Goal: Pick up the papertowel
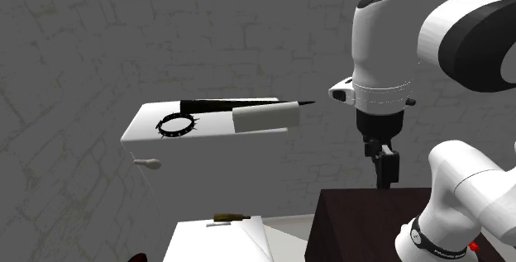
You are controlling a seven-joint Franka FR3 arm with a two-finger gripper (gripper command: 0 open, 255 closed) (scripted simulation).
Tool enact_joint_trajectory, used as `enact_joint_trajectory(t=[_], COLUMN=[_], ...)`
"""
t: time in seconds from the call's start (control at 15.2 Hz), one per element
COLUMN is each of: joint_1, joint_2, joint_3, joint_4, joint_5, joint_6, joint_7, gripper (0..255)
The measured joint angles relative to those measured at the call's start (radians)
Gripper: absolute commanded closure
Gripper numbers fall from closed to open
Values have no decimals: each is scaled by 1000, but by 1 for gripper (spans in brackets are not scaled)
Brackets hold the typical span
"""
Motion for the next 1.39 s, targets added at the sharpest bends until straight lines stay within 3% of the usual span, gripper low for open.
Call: enact_joint_trajectory(t=[0.2, 0.79, 1.39], joint_1=[-6, -36, -59], joint_2=[28, 266, 578], joint_3=[-23, -194, -356], joint_4=[18, 215, 510], joint_5=[-13, -66, -4], joint_6=[16, 89, 115], joint_7=[-27, -233, -468], gripper=[0, 0, 0])
